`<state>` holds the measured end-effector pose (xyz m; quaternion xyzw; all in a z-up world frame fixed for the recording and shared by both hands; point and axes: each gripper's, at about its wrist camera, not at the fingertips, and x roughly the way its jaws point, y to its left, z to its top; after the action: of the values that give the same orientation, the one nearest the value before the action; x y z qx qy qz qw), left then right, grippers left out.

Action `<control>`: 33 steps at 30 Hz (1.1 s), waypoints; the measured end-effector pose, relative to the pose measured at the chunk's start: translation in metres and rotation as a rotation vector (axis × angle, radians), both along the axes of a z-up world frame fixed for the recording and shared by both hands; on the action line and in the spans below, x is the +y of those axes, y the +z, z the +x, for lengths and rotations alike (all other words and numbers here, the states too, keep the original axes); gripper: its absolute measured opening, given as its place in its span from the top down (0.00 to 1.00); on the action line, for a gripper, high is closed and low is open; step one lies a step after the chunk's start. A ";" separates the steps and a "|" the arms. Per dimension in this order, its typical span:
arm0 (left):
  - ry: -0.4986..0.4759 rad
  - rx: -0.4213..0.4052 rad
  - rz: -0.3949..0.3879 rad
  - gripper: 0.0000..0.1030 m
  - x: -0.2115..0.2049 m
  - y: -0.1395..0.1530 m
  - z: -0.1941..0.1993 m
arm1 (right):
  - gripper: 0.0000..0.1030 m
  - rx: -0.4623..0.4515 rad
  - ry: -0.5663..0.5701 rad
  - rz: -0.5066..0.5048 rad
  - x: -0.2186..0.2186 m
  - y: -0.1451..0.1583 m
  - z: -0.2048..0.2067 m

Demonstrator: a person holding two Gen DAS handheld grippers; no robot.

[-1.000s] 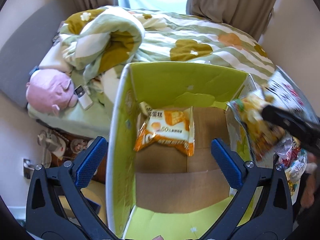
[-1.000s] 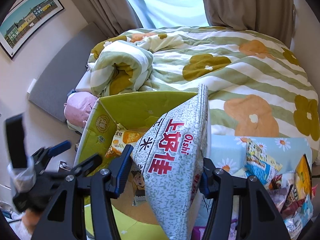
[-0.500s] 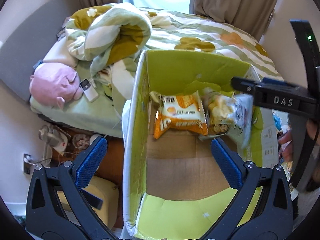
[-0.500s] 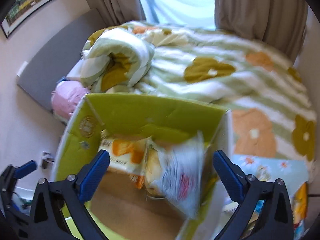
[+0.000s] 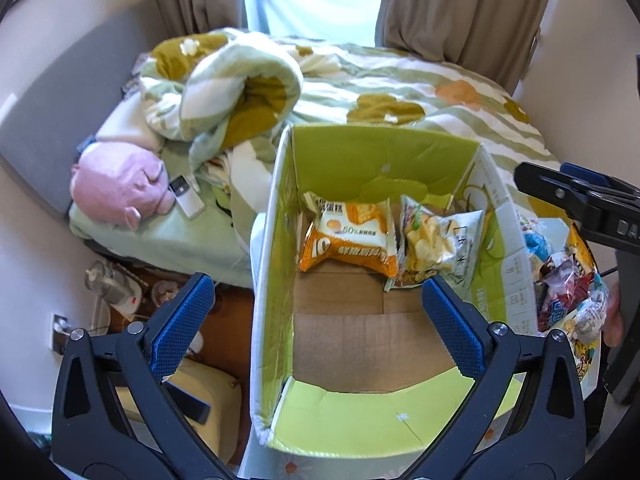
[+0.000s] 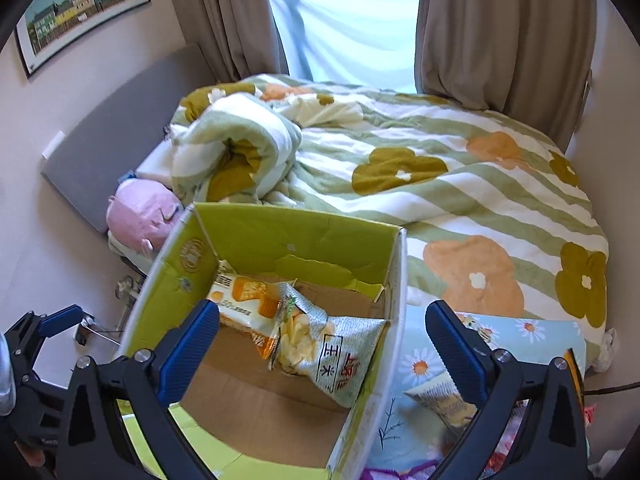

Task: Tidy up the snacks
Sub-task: 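Open both tools to drop the packets into the box and withdraw, then grasp the green-white snack bag with the left tool while the right tool grasps the blue bag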

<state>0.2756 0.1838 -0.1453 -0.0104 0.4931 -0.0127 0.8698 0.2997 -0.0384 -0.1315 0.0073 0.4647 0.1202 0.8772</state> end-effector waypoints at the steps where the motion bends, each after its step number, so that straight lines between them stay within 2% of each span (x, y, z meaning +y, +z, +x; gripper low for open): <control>1: 0.001 -0.011 0.003 0.01 -0.003 0.005 -0.004 | 0.00 -0.008 0.001 0.005 -0.002 0.005 -0.005; 9: 0.014 -0.078 -0.002 0.01 -0.043 0.042 -0.055 | 0.00 -0.070 0.028 0.065 -0.047 0.053 -0.066; 17: 0.016 -0.114 -0.047 0.01 -0.114 0.056 -0.109 | 0.00 -0.136 -0.006 0.085 -0.133 0.080 -0.136; 25: -0.041 -0.102 -0.048 0.01 -0.203 0.053 -0.153 | 0.00 -0.155 -0.086 0.052 -0.217 0.076 -0.188; 33: -0.033 -0.030 -0.065 0.01 -0.271 0.021 -0.177 | 0.00 -0.093 -0.136 0.101 -0.282 0.046 -0.217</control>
<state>0.0988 -0.0876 -0.1245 -0.0305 0.4794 -0.0430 0.8760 0.0822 -0.3200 -0.0856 0.0774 0.4152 0.0840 0.9025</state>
